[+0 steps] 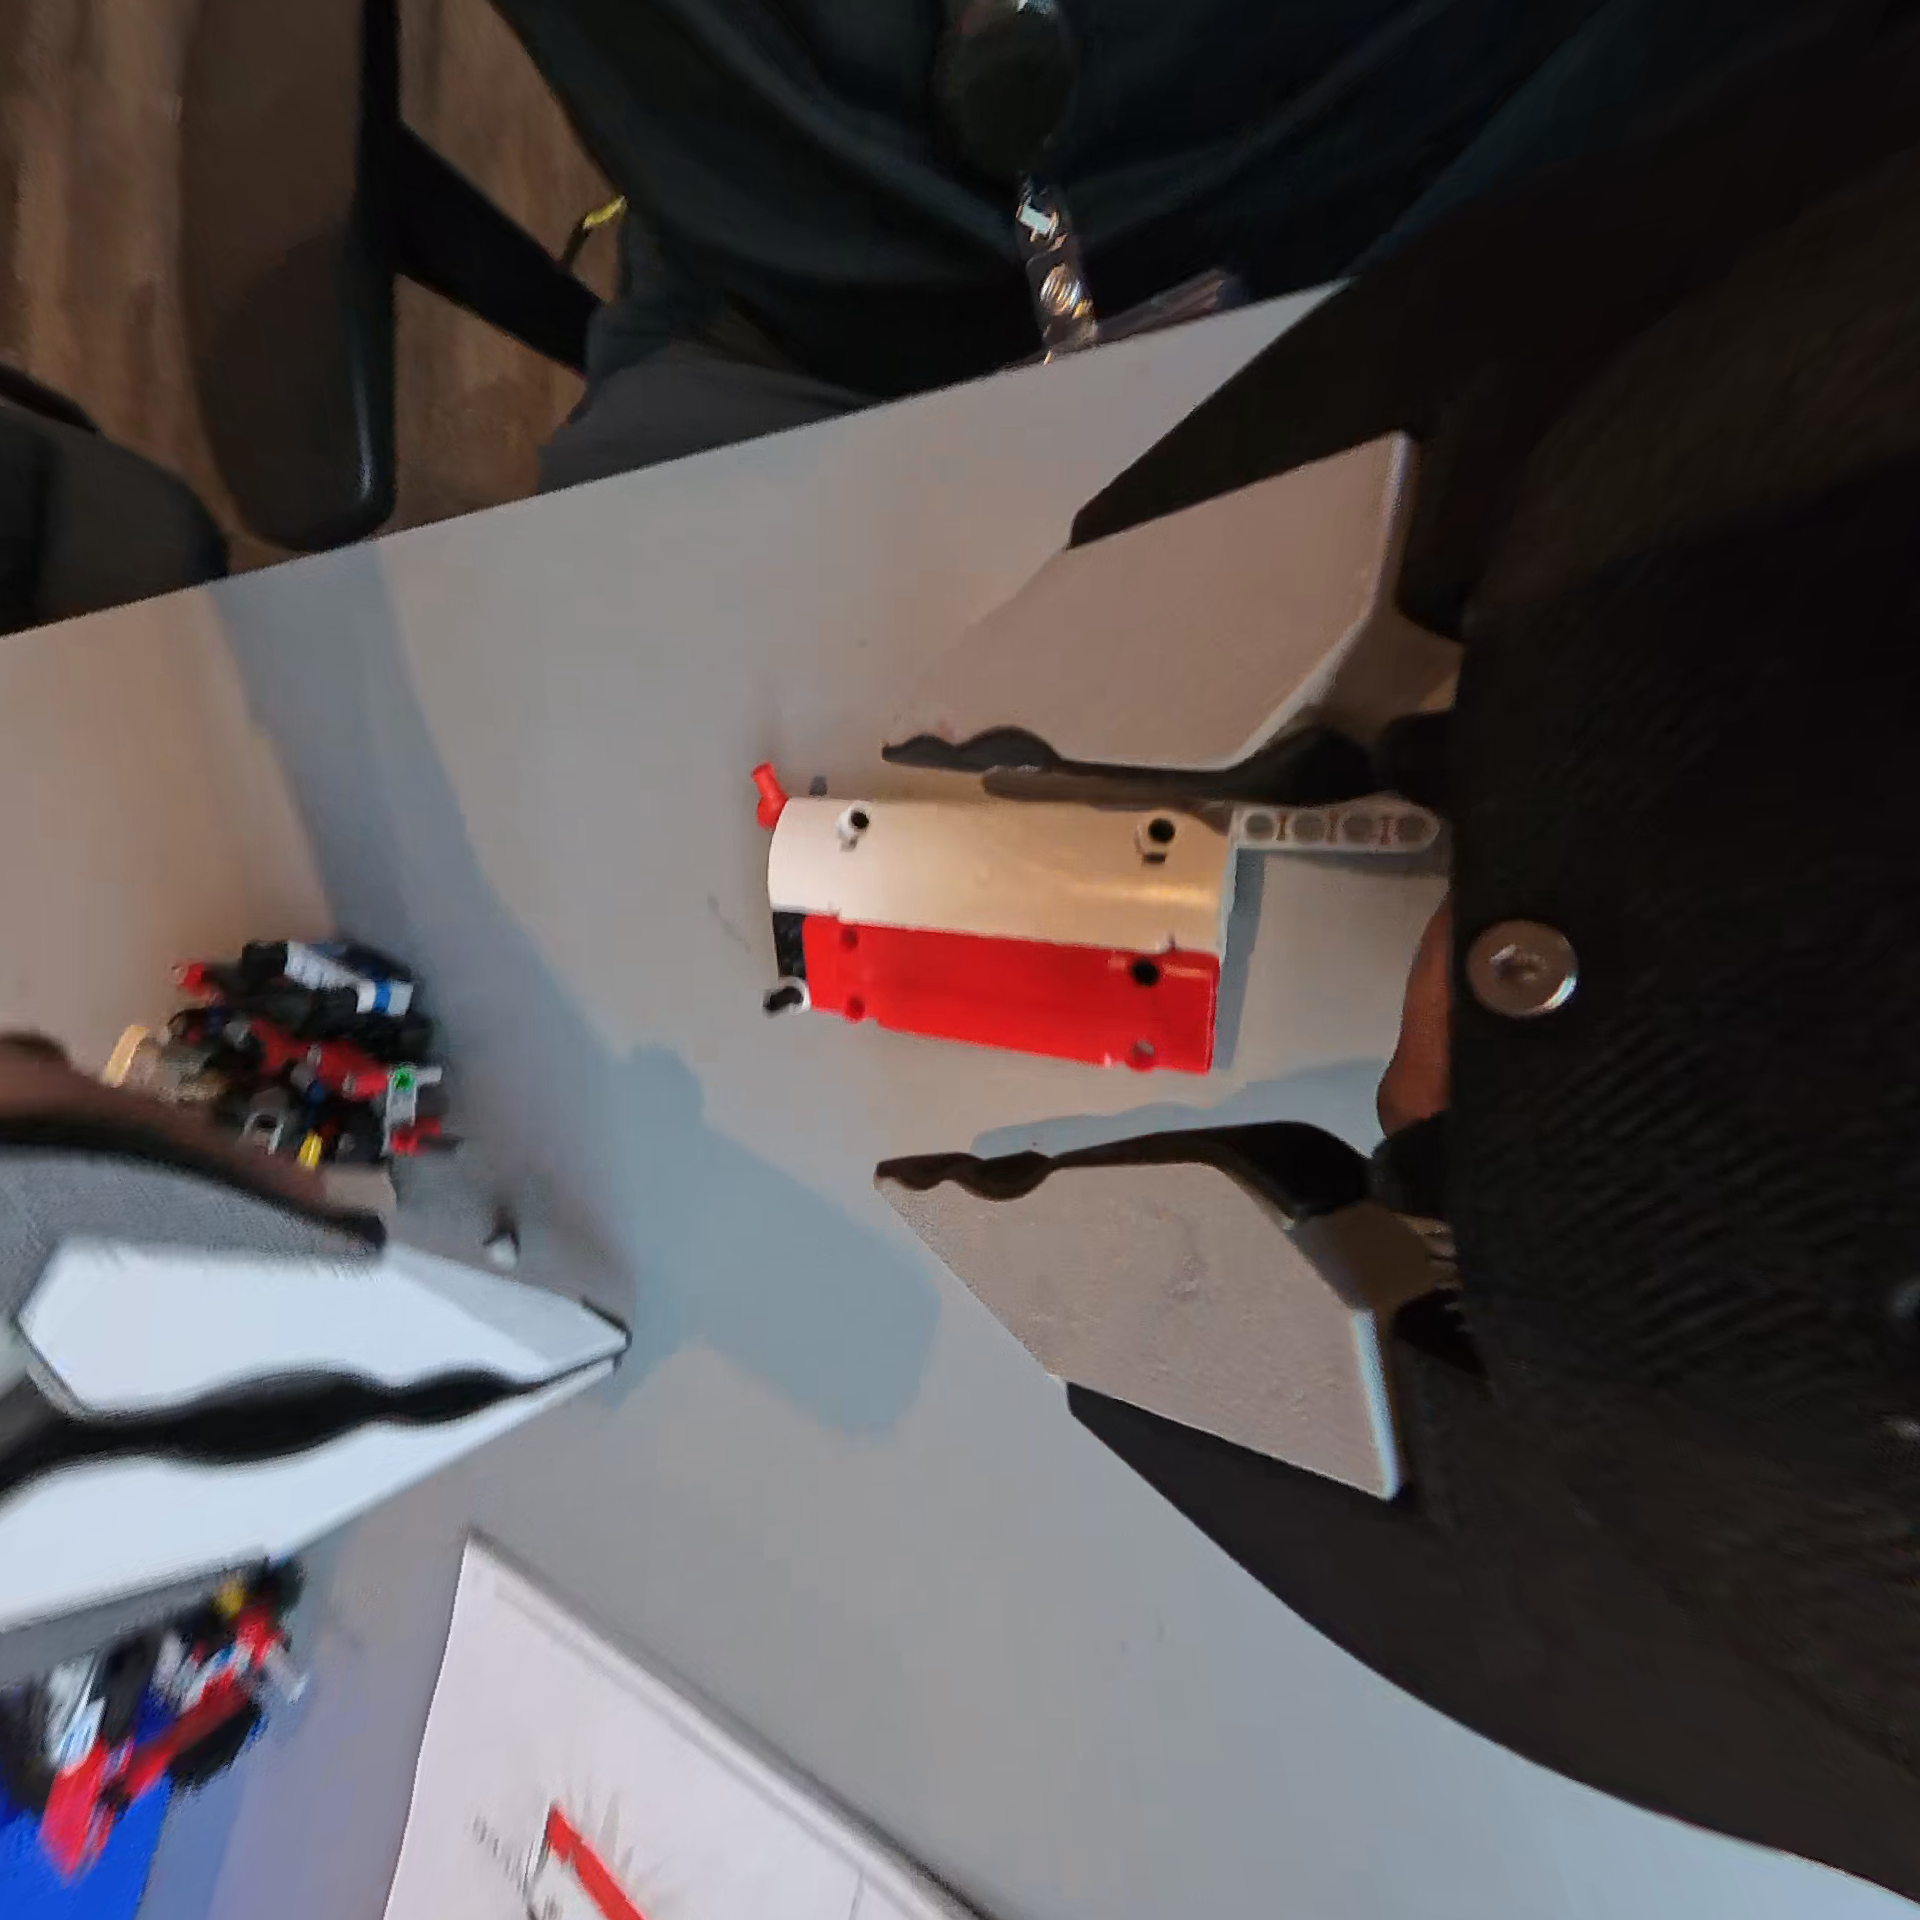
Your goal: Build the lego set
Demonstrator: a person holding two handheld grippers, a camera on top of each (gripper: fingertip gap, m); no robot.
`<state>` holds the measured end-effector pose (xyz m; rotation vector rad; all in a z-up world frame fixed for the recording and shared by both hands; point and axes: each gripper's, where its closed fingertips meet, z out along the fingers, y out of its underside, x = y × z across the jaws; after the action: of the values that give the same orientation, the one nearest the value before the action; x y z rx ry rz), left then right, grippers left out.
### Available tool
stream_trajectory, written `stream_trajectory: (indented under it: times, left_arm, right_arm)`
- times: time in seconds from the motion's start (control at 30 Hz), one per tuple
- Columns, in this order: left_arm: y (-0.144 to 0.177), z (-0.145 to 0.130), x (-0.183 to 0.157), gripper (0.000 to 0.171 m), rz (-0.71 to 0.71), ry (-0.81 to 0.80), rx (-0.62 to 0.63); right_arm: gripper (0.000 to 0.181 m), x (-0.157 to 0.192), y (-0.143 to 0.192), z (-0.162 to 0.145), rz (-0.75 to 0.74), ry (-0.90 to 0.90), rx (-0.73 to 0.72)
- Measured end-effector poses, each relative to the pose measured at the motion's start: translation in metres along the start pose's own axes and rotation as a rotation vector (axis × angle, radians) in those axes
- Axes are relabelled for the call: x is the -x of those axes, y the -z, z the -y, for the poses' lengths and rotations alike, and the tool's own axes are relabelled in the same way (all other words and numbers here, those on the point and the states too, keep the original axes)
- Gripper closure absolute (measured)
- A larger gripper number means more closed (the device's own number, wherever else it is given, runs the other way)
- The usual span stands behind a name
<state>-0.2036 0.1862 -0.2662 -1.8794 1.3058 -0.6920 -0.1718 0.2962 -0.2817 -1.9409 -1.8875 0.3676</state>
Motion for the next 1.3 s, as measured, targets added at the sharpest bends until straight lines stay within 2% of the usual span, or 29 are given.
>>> stream_trajectory:
  times: [0.07,0.2,0.23,0.3,0.4,0.53,0.7,0.77,0.87,1.03,1.1,1.17,1.3]
  left_arm:
    - [-0.001,-0.001,0.012,0.103,0.065,0.004,0.000]
    - [-0.005,-0.003,0.016,0.104,0.092,0.023,0.010]
    - [-0.005,-0.003,0.016,0.105,0.090,0.024,0.011]
    - [-0.005,-0.002,0.015,0.105,0.083,0.026,0.008]
    - [-0.004,-0.002,0.014,0.106,0.082,0.023,0.008]
    - [-0.004,-0.003,0.012,0.106,0.071,0.032,0.007]
    - [-0.003,-0.001,0.009,0.107,0.064,0.024,0.001]
    - [-0.003,-0.001,0.009,0.108,0.070,0.017,0.002]
    - [-0.003,-0.003,0.010,0.108,0.084,0.011,0.013]
    - [-0.005,-0.001,0.010,0.110,0.126,-0.031,0.017]
    - [-0.008,-0.003,0.008,0.109,0.117,-0.033,0.026]
    - [-0.008,-0.003,0.008,0.109,0.107,-0.021,0.027]
    - [-0.009,-0.004,0.006,0.109,0.094,-0.017,0.029]
  right_arm:
    - [0.181,0.001,0.014,0.013,-0.012,-0.047,-0.102]
    - [0.181,-0.015,0.044,0.010,-0.075,-0.107,-0.159]
    - [0.180,-0.017,0.046,0.003,-0.071,-0.112,-0.127]
    - [0.162,-0.021,0.043,-0.022,-0.070,-0.107,0.012]
    - [0.164,-0.020,0.033,-0.042,-0.059,-0.081,0.147]
    - [0.164,-0.008,0.023,-0.053,-0.030,-0.084,0.219]
    - [0.165,-0.002,0.011,-0.056,-0.022,-0.122,0.215]
    - [0.181,0.000,0.010,-0.053,-0.010,-0.127,0.198]
    - [0.181,0.002,0.011,-0.055,-0.021,-0.097,0.194]
    - [0.181,-0.002,0.026,-0.032,-0.037,-0.180,-0.008]
    - [0.181,-0.013,0.036,-0.034,-0.089,-0.185,-0.018]
    - [0.180,-0.014,0.042,-0.042,-0.078,-0.169,0.037]
    - [0.169,-0.008,0.038,-0.068,-0.049,-0.085,0.252]
